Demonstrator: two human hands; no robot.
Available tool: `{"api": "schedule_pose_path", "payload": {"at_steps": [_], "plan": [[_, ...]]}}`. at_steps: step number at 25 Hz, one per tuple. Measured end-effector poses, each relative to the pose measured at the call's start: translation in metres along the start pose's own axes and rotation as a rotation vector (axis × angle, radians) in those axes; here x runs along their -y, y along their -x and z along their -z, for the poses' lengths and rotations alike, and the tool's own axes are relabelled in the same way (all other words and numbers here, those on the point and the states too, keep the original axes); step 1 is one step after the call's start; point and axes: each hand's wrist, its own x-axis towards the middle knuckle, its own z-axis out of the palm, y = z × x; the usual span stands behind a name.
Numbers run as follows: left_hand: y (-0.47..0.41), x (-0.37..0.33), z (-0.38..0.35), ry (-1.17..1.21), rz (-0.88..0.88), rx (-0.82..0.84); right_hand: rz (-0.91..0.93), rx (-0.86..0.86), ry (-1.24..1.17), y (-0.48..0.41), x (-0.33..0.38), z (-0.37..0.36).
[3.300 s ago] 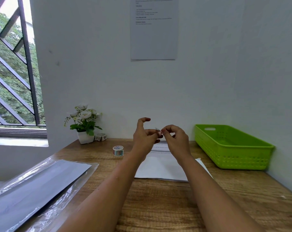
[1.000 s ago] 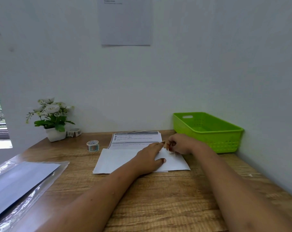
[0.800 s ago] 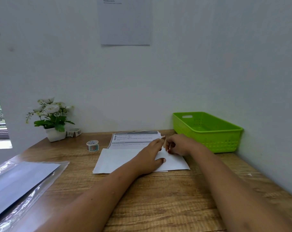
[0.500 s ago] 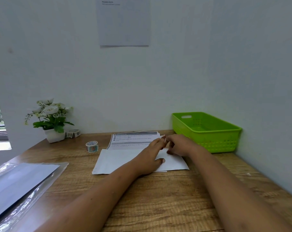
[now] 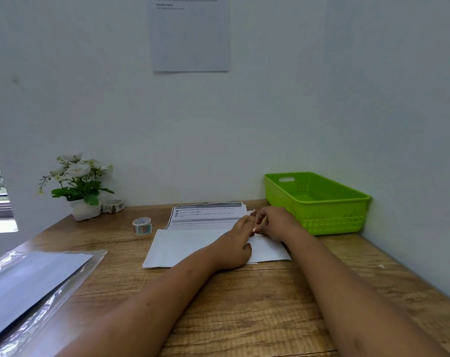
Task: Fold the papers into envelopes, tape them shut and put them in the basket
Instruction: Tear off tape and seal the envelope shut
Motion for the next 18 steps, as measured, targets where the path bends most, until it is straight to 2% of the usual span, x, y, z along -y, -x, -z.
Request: {"api": "schedule_pose_path", "payload": {"at_steps": [4, 11, 18], "plan": [[-0.0037, 0.0021, -0.0024, -0.055, 0.031, 0.059, -0.023, 0.06, -0.004, -0.0017, -0.0054, 0.0065], [-0.004, 0.0025, 0.0005, 0.021, 0.076, 0.054, -0.075, -0.044, 0.038, 0.0013, -0.0003, 0.0027], [-0.0003, 0.0, 0.0053, 0.059, 0.096, 0.047, -0.066, 0.144, 0.027, 0.0025, -0.003, 0.0092]]}}
